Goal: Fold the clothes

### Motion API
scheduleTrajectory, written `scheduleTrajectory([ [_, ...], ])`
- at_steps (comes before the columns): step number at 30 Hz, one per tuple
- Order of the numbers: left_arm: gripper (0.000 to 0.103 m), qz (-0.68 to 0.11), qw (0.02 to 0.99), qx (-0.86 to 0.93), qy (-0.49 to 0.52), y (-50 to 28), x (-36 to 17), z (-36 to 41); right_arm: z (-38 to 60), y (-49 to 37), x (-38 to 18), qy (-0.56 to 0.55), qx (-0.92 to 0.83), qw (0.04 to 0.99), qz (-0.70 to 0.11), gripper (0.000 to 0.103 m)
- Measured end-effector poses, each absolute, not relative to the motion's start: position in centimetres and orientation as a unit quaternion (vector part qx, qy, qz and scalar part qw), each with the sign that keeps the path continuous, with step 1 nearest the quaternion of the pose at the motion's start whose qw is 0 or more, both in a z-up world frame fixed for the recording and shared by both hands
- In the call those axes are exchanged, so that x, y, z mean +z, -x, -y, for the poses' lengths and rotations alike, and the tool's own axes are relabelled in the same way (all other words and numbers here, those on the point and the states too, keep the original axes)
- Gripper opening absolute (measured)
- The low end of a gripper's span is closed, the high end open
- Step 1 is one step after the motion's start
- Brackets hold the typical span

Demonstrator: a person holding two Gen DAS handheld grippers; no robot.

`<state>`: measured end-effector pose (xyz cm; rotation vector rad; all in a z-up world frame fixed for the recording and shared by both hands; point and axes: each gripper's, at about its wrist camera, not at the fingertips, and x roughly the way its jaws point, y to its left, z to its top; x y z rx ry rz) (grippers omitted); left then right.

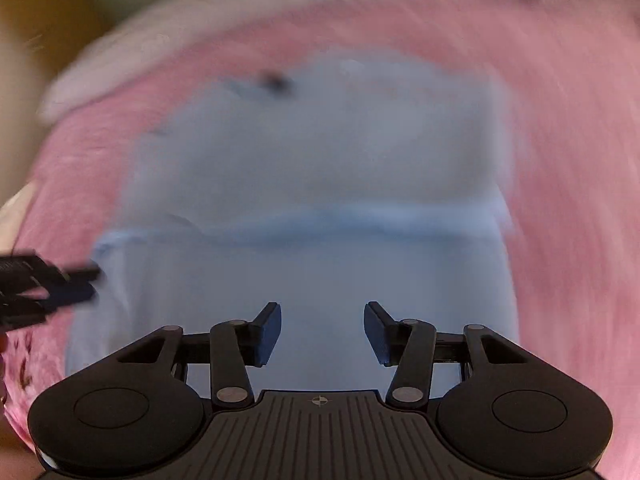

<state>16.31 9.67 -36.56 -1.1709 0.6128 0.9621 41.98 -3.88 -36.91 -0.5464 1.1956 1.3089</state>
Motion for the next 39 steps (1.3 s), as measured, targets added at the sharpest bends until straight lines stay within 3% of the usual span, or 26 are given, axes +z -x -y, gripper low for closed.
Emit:
scheduleTrajectory([
  [4, 0.035, -0.252, 0.694, 0.407, 0.538, -18.6, -37.7, -12.9, 6.0, -47.8, -38.1, 0.147, 0.494, 0.651, -0.557, 0.05],
  [9, 0.04, -0.226, 0.684, 0.419, 0.553, -20.8, -39.4, -16.9, 8.7, -54.4, -41.1, -0.2, 0.387, 0.617, -0.655, 0.05],
  [13, 0.042, -0.233, 0.656, 0.422, 0.582, -21.8, -41.7, -19.3, 8.8, -56.1, -45.0, -0.392, 0.271, 0.546, -0.689, 0.05],
  [17, 0.04, -0.231, 0.649, 0.409, 0.598, -22.5, -43.2, -20.0, 9.3, -56.7, -46.2, -0.43, 0.236, 0.531, -0.69, 0.05],
  [19, 0.017, -0.228, 0.67, 0.397, 0.585, -22.8, -42.9, -20.0, 9.3, -57.0, -46.6, -0.441, 0.228, 0.528, -0.689, 0.05],
  [21, 0.01, -0.22, 0.696, 0.395, 0.558, -22.5, -41.6, -20.1, 9.5, -57.4, -46.4, -0.448, 0.225, 0.529, -0.685, 0.05],
  [28, 0.01, -0.164, 0.771, 0.425, 0.445, -18.7, -35.8, -20.6, 6.7, -57.2, -48.3, -0.499, 0.241, 0.498, -0.667, 0.05],
  [32, 0.009, -0.188, 0.765, 0.422, 0.448, -18.7, -36.6, -20.8, 5.6, -56.4, -49.3, -0.52, 0.234, 0.463, -0.678, 0.05],
  [39, 0.006, -0.142, 0.78, 0.431, 0.43, -17.5, -34.4, -19.7, 4.5, -57.0, -49.2, -0.49, 0.247, 0.479, -0.686, 0.05],
])
